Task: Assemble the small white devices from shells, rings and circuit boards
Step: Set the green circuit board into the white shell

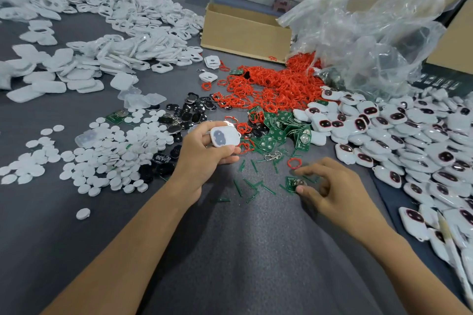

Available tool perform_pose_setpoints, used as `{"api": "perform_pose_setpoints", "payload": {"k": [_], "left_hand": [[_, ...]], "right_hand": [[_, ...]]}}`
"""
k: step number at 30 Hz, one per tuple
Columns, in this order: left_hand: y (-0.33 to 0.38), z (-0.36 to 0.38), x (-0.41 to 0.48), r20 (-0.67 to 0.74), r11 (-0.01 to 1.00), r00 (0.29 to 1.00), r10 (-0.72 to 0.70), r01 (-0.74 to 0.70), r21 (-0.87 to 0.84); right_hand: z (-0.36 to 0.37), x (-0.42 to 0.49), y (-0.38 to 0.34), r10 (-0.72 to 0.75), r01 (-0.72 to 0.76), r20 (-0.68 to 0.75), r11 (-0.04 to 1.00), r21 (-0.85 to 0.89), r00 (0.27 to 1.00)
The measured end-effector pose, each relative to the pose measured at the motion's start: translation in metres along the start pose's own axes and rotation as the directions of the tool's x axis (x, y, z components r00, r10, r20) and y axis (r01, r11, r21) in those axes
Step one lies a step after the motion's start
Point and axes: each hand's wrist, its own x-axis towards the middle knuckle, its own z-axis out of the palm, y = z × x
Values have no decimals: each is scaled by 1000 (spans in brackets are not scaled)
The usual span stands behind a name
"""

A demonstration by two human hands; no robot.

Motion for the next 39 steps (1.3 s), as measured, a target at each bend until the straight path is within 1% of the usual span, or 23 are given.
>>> {"api": "perform_pose_setpoints", "payload": {"k": [4,7,9,10,14,16,17,21,22,24,28,31,39], "left_hand": [[1,1,-1,20,1000,1000,14,-14,3],[1,1,-2,47,1000,999,15,-15,7],[1,1,-3,61,1000,998,5,-5,5],[1,1,-3,66,1000,998,-3,2,4],[1,3,-3,106,999,994,-24,26,-18],[2,5,-4,138,999,990,-33,36,-23],[2,5,-5,153,999,988,-38,42,-24],[1,8,-7,197,996,978,-69,77,-34],[1,9,-7,202,996,977,-73,81,-36],[1,8,-7,204,995,977,-70,82,-55],[0,5,-4,189,994,980,-53,71,-86],[-1,4,-3,166,994,984,-60,73,-77],[-1,6,-2,157,995,986,-63,75,-69]], "right_hand": [[3,0,5,-17,18,11,999,-48,1000],[5,3,6,58,-57,-29,998,21,998],[5,6,6,123,-120,-32,989,83,992],[6,7,7,132,-129,-28,988,86,991],[7,8,8,119,-119,-7,993,26,993],[6,12,7,97,-97,-20,995,29,995],[4,16,5,75,-72,-49,996,52,996],[2,42,-24,-26,74,-191,966,247,981],[4,50,-34,-42,101,-207,953,285,977],[12,64,-52,-73,132,-195,941,312,978],[28,79,-71,-130,165,-147,952,258,981],[36,79,-72,-145,173,-146,963,205,979],[41,78,-68,-174,203,-158,961,190,972]]}}
